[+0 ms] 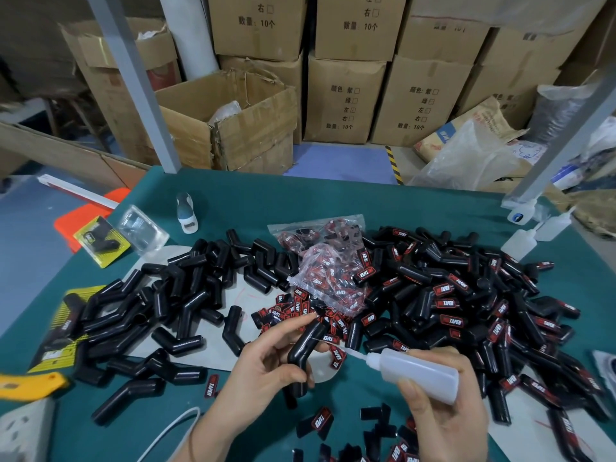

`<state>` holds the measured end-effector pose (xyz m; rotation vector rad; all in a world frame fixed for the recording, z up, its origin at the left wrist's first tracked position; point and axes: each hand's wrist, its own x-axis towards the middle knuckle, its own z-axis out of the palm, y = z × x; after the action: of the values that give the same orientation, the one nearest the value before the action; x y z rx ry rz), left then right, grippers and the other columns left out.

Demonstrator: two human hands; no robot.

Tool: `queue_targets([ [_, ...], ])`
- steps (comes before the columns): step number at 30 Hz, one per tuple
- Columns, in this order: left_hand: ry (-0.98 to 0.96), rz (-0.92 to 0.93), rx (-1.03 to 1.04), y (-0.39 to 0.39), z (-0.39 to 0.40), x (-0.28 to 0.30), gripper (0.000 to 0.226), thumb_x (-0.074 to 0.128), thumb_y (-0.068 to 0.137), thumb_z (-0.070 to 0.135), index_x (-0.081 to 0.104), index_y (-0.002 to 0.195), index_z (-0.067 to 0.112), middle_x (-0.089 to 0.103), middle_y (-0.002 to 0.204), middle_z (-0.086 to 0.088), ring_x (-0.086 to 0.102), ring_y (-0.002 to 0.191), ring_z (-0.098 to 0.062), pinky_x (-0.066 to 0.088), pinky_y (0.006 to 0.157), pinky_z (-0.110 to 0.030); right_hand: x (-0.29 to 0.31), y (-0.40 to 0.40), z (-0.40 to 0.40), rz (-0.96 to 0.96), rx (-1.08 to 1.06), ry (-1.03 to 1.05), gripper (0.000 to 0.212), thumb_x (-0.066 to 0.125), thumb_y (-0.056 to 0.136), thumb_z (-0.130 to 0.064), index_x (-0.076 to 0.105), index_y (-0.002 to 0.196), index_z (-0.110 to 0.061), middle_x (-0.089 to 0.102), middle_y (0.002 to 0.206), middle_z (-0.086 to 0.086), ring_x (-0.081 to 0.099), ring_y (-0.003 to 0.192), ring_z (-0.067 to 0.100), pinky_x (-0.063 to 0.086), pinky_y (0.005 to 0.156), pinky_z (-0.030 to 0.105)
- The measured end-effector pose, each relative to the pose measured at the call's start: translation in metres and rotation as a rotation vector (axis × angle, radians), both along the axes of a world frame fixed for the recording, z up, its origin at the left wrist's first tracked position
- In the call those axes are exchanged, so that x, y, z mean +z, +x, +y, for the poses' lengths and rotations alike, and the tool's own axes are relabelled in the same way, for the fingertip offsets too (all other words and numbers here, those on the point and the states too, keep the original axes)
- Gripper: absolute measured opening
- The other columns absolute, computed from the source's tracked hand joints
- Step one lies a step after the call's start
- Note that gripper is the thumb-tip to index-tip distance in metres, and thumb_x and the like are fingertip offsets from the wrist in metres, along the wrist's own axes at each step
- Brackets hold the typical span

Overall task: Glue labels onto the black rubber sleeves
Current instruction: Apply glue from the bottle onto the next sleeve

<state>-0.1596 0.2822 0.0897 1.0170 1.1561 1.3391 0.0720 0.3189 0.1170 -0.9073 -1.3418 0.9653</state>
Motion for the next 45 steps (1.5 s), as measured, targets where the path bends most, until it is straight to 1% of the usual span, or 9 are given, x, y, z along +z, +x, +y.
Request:
queue_targets([
  [2, 0.008, 0.003, -0.002, 0.0003, 0.0005, -0.0002, 0.077, 0.087, 0.076, 0.015, 0.052, 0.144, 0.007, 0.075, 0.119, -0.018, 0.071, 0.073, -0.021, 0.056, 0.074, -0.027, 0.0000, 0.0002, -0.0001, 0.002, 0.005, -0.007, 0.027, 0.075, 0.076, -0.034, 0.071, 0.103, -0.030, 0.067, 0.096, -0.007, 0.066, 0.087, 0.011, 0.054, 0.073, 0.014],
  [5, 0.000, -0.032, 0.001, 0.0001, 0.0005, 0.0009, 0.095, 0.096, 0.067, 0.041, 0.052, 0.144, 0.005, 0.074, 0.119, -0.019, 0.071, 0.073, -0.022, 0.056, 0.073, -0.027, -0.0010, 0.0010, -0.0018, -0.007, 0.015, -0.014, 0.028, 0.076, 0.076, -0.036, 0.071, 0.103, -0.030, 0.067, 0.096, -0.006, 0.067, 0.087, 0.012, 0.055, 0.072, 0.016],
  [10, 0.007, 0.003, -0.002, -0.0013, 0.0007, -0.0043, 0.074, 0.078, 0.076, 0.009, 0.052, 0.145, 0.006, 0.074, 0.120, -0.019, 0.071, 0.073, -0.022, 0.056, 0.075, -0.027, 0.0014, 0.0000, -0.0009, -0.007, 0.004, -0.013, 0.027, 0.076, 0.075, -0.035, 0.071, 0.101, -0.032, 0.067, 0.095, -0.007, 0.067, 0.087, 0.010, 0.054, 0.072, 0.014],
  [19, 0.005, -0.023, 0.007, -0.0021, 0.0008, -0.0051, 0.086, 0.092, 0.072, 0.030, 0.054, 0.146, 0.008, 0.072, 0.123, -0.020, 0.071, 0.074, -0.023, 0.056, 0.074, -0.027, 0.0042, -0.0002, -0.0039, -0.034, 0.036, -0.050, 0.037, 0.088, 0.066, -0.035, 0.072, 0.099, -0.033, 0.067, 0.093, -0.007, 0.068, 0.084, 0.013, 0.055, 0.068, 0.015],
  [24, -0.002, -0.007, 0.007, -0.0025, -0.0002, -0.0053, 0.074, 0.084, 0.073, 0.009, 0.059, 0.143, 0.012, 0.071, 0.123, -0.021, 0.071, 0.072, -0.025, 0.057, 0.073, -0.028, 0.0033, -0.0004, -0.0044, -0.011, 0.030, -0.051, 0.030, 0.079, 0.071, -0.038, 0.072, 0.099, -0.031, 0.067, 0.093, -0.006, 0.068, 0.085, 0.014, 0.055, 0.069, 0.016],
  [28, 0.000, -0.032, 0.010, -0.0014, 0.0003, -0.0009, 0.089, 0.095, 0.071, 0.038, 0.056, 0.145, 0.008, 0.072, 0.123, -0.021, 0.070, 0.073, -0.023, 0.056, 0.073, -0.028, 0.0032, -0.0007, -0.0042, -0.005, 0.038, -0.057, 0.030, 0.078, 0.071, -0.037, 0.072, 0.100, -0.030, 0.066, 0.093, -0.006, 0.068, 0.085, 0.013, 0.055, 0.069, 0.016],
  [34, 0.009, -0.016, 0.005, -0.0011, 0.0008, 0.0004, 0.075, 0.077, 0.075, 0.016, 0.052, 0.145, 0.007, 0.074, 0.120, -0.017, 0.070, 0.072, -0.021, 0.056, 0.071, -0.026, 0.0018, -0.0001, -0.0030, -0.013, 0.053, -0.048, 0.028, 0.077, 0.073, -0.035, 0.072, 0.100, -0.032, 0.066, 0.093, -0.005, 0.066, 0.085, 0.016, 0.055, 0.069, 0.019],
  [41, 0.006, 0.018, 0.004, -0.0015, 0.0003, -0.0010, 0.070, 0.075, 0.078, 0.000, 0.053, 0.144, 0.008, 0.074, 0.120, -0.017, 0.070, 0.072, -0.021, 0.056, 0.072, -0.027, 0.0017, -0.0011, -0.0044, -0.008, 0.057, -0.038, 0.028, 0.077, 0.071, -0.035, 0.072, 0.099, -0.032, 0.067, 0.093, -0.007, 0.066, 0.084, 0.014, 0.054, 0.070, 0.017],
  [45, 0.002, 0.004, 0.023, -0.0016, 0.0011, -0.0016, 0.077, 0.081, 0.069, 0.015, 0.057, 0.143, 0.010, 0.072, 0.121, -0.020, 0.071, 0.072, -0.023, 0.056, 0.072, -0.028, 0.0003, 0.0001, -0.0033, 0.026, 0.035, -0.034, 0.029, 0.076, 0.071, -0.034, 0.071, 0.100, -0.029, 0.067, 0.093, -0.004, 0.067, 0.085, 0.014, 0.055, 0.069, 0.016],
])
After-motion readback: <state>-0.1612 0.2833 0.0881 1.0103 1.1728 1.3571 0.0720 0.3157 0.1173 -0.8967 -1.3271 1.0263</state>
